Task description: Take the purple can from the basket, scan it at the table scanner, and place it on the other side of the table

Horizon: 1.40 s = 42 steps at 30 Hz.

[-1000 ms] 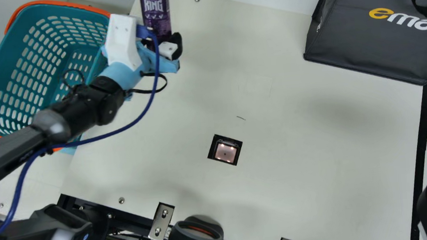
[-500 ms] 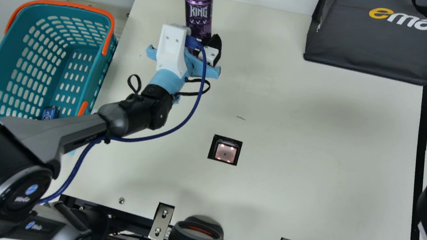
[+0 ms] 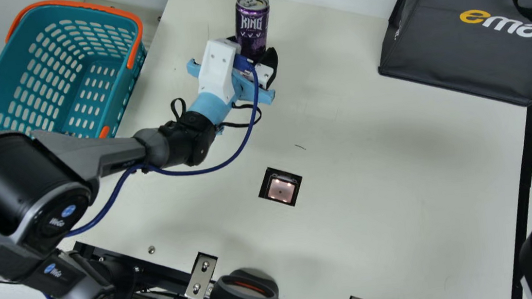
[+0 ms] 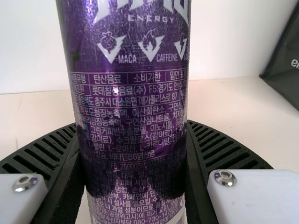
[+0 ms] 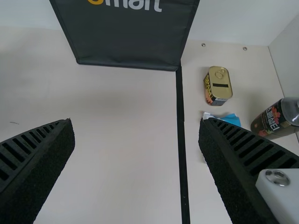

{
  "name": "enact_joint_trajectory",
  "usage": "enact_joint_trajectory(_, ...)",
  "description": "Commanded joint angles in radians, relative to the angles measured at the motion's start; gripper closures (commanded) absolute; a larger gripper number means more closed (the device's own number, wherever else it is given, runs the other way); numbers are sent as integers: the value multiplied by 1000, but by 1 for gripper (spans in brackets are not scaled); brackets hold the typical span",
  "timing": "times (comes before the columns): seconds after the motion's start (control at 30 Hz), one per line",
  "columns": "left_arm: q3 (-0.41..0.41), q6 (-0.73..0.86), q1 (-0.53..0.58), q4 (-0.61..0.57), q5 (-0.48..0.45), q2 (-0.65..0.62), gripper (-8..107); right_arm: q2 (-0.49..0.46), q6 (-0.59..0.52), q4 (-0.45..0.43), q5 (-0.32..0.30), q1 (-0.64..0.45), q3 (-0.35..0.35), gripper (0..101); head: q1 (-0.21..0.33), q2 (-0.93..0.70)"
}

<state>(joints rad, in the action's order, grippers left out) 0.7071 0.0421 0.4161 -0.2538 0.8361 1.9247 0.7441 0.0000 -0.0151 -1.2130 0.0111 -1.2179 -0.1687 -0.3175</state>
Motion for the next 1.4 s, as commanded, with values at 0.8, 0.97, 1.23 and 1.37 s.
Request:
enact_joint_trajectory(0.8,59,-38,-94,127,214,168,107,0,0,0,0,0,0,6,30,-4)
enact_joint_trajectory(0.97,103,-38,-104,125,222,201,107,0,0,0,0,0,0,6,30,-4)
enact_joint_trajectory(1.23,138,-35,-106,111,255,250,107,0,0,0,0,0,0,6,30,-4)
enact_joint_trajectory(1.37,141,-36,-100,97,280,272,107,0,0,0,0,0,0,6,30,-4)
